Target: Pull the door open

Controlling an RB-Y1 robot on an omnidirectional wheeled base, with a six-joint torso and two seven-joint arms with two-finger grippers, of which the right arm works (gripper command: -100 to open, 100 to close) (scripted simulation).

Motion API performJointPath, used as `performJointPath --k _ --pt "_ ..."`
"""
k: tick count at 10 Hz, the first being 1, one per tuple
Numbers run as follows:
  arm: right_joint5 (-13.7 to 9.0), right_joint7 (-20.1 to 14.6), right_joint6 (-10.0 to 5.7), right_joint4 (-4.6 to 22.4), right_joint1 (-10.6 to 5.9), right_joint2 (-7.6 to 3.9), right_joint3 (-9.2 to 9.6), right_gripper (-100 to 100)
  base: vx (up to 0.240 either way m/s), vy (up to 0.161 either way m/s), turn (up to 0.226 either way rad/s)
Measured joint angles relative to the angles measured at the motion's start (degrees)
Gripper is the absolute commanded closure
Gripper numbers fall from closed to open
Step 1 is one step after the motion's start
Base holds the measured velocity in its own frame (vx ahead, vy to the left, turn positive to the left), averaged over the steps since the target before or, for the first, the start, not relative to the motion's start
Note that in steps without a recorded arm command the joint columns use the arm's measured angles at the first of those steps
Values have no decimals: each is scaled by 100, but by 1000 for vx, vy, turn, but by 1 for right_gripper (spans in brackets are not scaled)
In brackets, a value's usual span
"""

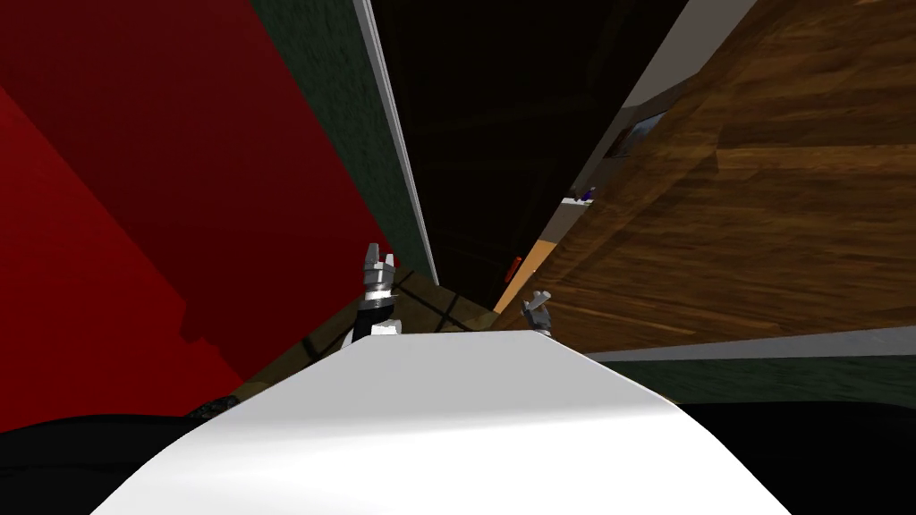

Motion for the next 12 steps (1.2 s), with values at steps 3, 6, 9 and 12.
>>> performJointPath --k 3,6,9,12 --pt "-1 -8 9 6 1 1 6 100 -24 10 1" --pt "2 -7 21 13 15 10 19 100 -42 -26 34" --pt "120 -113 -85 -78 55 -104 209 100 -217 -49 99" --pt "302 -304 -265 -89 149 -232 515 100 -269 -65 114"
